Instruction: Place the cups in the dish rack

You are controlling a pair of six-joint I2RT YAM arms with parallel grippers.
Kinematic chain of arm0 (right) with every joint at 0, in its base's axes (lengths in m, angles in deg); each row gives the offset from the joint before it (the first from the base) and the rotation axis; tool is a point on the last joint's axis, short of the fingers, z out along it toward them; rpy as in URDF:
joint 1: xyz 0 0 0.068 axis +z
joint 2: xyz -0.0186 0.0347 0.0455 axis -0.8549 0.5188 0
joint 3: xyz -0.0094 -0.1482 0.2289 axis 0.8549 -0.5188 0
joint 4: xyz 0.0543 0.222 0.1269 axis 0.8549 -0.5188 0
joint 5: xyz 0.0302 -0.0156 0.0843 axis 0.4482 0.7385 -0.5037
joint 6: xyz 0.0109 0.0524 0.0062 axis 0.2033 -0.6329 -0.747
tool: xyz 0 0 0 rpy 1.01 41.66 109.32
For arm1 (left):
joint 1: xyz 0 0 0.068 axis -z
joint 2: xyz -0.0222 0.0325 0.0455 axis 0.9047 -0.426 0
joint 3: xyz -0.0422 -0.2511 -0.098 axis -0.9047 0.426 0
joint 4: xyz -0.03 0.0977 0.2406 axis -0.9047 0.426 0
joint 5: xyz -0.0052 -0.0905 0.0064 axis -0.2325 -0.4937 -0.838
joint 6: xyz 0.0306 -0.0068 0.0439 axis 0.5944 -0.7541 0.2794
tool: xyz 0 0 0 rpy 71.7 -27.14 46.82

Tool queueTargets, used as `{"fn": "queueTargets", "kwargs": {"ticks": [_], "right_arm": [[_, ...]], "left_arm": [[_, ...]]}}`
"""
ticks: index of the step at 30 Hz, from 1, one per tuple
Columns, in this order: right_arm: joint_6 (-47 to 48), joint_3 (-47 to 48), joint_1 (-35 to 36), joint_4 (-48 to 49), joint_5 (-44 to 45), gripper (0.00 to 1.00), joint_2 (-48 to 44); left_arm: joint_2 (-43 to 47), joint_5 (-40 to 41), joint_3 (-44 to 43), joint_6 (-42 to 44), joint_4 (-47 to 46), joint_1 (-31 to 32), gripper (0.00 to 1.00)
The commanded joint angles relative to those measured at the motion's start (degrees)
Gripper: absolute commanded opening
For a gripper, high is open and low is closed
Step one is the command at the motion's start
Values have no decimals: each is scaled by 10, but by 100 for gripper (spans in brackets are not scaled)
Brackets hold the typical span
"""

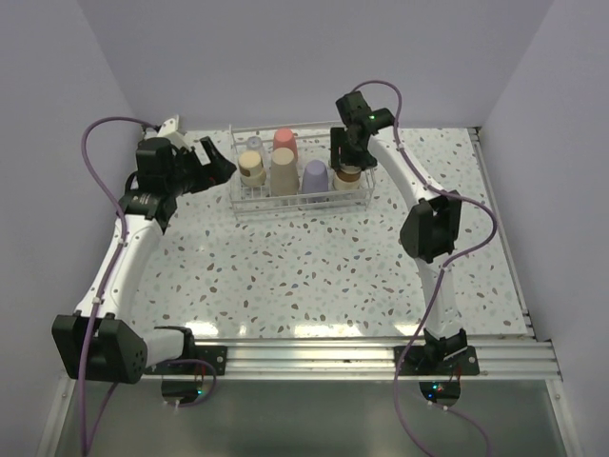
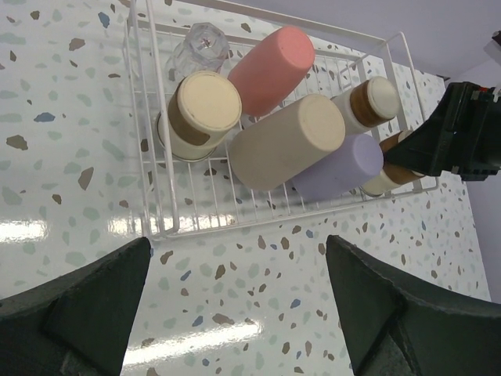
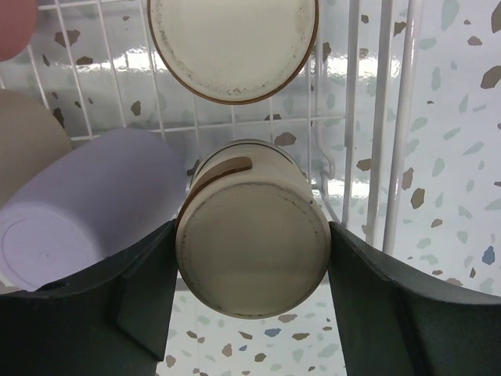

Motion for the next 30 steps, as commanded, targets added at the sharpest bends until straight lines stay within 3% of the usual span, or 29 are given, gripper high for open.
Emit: {"fn": "queueTargets", "kwargs": {"ticks": [1, 15, 22, 25, 30], "right_arm": [[-6, -24, -1, 48, 20, 0, -17], [-33, -85, 0, 116, 33, 0, -30], [-24, -106, -1, 133, 31, 58, -43], [-22, -100, 0, 129, 30, 74, -47], [-17, -88, -1, 121, 31, 89, -65]], "left_arm": [[-6, -15, -12, 3, -23, -1, 96], [-13, -14, -17, 7, -17, 3, 95], [-17, -12, -25, 7, -10, 4, 95], [-14, -6, -27, 9, -8, 4, 95], [-5, 1, -26, 11, -5, 4, 95]]}}
